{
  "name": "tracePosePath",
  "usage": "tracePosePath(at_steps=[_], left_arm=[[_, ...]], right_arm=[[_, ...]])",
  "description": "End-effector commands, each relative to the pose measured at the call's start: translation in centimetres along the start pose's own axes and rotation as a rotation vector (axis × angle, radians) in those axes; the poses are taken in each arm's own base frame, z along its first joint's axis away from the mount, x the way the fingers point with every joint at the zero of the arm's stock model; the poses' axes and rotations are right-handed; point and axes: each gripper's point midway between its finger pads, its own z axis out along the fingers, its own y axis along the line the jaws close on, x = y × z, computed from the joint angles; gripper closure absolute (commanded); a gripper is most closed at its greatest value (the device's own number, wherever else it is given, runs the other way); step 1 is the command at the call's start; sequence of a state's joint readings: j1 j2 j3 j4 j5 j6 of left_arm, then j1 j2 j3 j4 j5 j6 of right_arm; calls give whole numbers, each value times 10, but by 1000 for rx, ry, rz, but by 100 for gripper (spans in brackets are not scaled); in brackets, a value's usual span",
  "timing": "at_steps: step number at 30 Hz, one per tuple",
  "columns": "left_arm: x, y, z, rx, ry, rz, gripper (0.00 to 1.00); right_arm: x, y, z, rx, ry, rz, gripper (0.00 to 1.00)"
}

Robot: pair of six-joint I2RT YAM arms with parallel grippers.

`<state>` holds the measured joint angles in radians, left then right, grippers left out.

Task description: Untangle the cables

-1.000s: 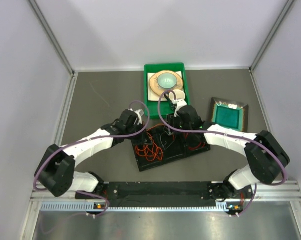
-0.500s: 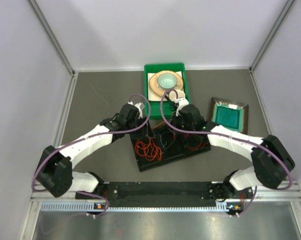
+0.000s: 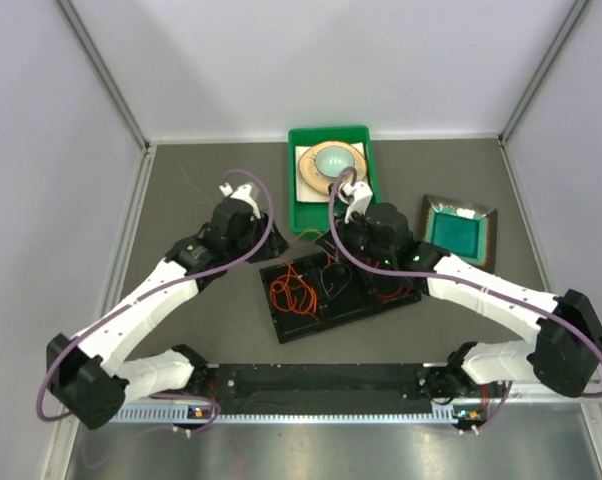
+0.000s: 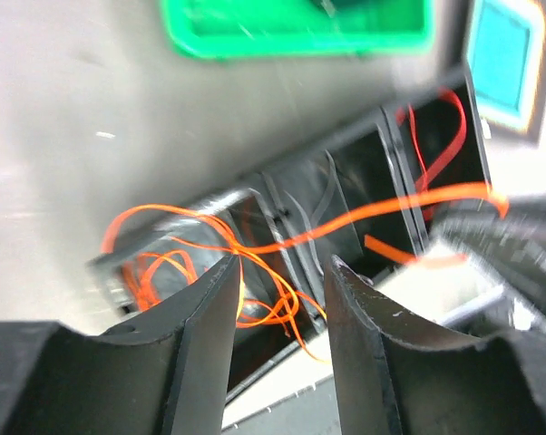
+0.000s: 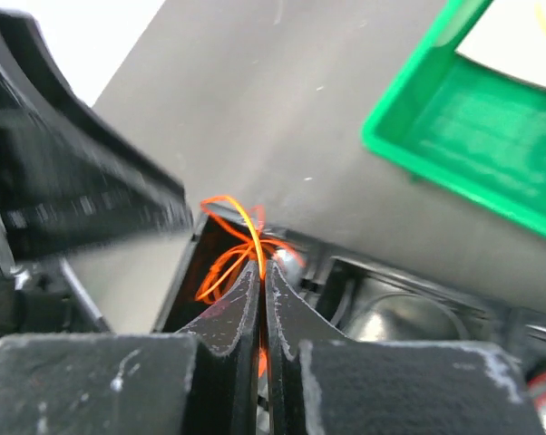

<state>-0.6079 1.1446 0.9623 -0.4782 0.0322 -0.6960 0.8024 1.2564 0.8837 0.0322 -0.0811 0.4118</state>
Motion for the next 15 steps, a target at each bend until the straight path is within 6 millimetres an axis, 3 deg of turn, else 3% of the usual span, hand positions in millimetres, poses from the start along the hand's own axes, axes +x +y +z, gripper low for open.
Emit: tracePosePath(at_steps=[1, 7, 11, 15], left_arm=[[-47, 23, -33, -109, -204, -86, 53], [-53, 54, -42, -187, -247, -176, 53], [-51, 55, -41, -178, -243, -185, 53], [-47, 58, -36, -182, -222, -187, 53]], right_arm=[[2, 29, 13, -110, -8, 96, 100], [44, 44, 39, -132, 95, 136, 100], [74, 39, 56, -97, 162, 134, 100], [89, 31, 63, -77, 193, 128, 100]])
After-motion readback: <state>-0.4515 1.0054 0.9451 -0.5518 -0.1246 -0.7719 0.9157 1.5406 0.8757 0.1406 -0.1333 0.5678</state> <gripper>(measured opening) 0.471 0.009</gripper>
